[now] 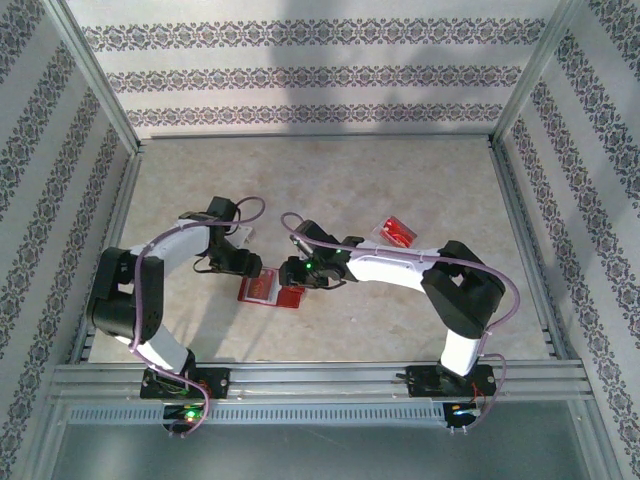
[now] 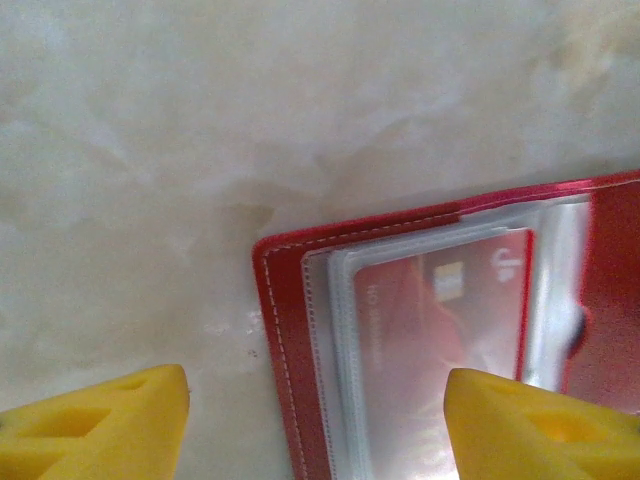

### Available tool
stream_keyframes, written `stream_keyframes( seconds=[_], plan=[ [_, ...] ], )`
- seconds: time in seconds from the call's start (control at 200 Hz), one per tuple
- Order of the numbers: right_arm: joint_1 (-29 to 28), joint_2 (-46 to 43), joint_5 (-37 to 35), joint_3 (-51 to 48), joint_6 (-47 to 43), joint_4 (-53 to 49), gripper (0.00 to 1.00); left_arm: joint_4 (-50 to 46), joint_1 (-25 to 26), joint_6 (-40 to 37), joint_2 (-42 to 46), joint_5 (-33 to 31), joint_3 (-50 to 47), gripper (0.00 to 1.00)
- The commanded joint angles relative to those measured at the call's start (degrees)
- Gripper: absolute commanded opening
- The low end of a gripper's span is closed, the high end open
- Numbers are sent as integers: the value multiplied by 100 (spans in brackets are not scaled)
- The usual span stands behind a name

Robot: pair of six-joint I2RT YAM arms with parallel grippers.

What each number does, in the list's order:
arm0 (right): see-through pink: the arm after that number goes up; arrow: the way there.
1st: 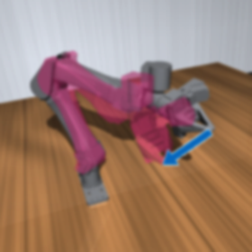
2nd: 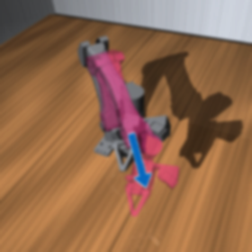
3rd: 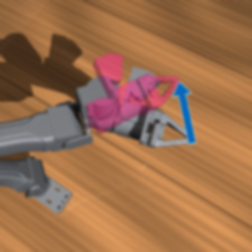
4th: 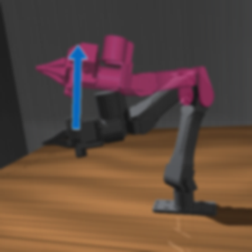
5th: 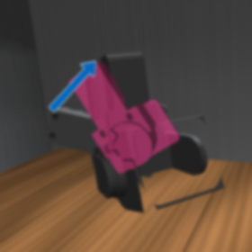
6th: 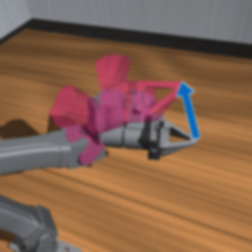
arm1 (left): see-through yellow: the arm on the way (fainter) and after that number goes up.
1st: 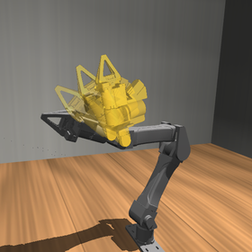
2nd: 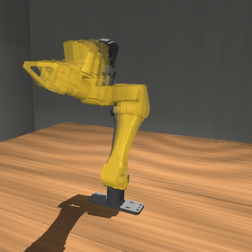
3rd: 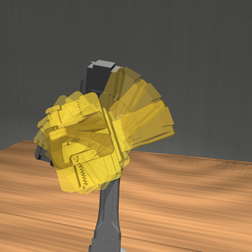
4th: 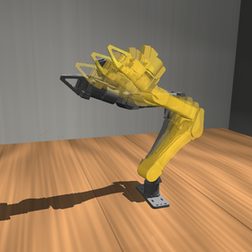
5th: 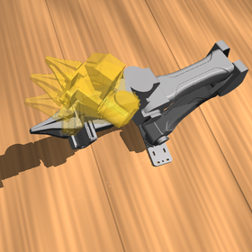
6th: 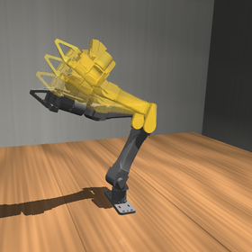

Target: Put the credit cards into the card holder

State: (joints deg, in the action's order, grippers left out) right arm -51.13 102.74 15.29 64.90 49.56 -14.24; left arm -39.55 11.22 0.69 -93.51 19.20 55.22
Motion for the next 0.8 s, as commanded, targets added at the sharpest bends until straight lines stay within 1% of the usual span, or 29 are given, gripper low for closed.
stream_keyframes(
  seconds=[0.0,0.145,0.255,0.325,0.395,0.6,0.725,0.795],
  plan=[
    [-15,80,-466,222,-201,-752,41,79,-69,39,-161,-58,-44,69],
    [-63,257,-631,422,-59,-1153,41,93,-68,232,-354,363,-44,68],
    [-175,381,-779,516,168,-1295,42,92,-68,253,-400,356,-49,68],
    [-184,557,-725,598,342,-1309,41,162,-73,299,-421,400,-99,67],
    [-207,714,-617,712,363,-1322,41,134,-68,390,-433,565,-84,67],
    [-215,975,-625,831,324,-1361,36,141,-46,564,-363,975,-132,62],
    [-186,967,-706,796,344,-1387,37,102,-25,611,-266,1107,-171,60],
    [-187,1012,-753,836,303,-1437,38,147,-21,667,-238,1285,-215,58]
  ],
)
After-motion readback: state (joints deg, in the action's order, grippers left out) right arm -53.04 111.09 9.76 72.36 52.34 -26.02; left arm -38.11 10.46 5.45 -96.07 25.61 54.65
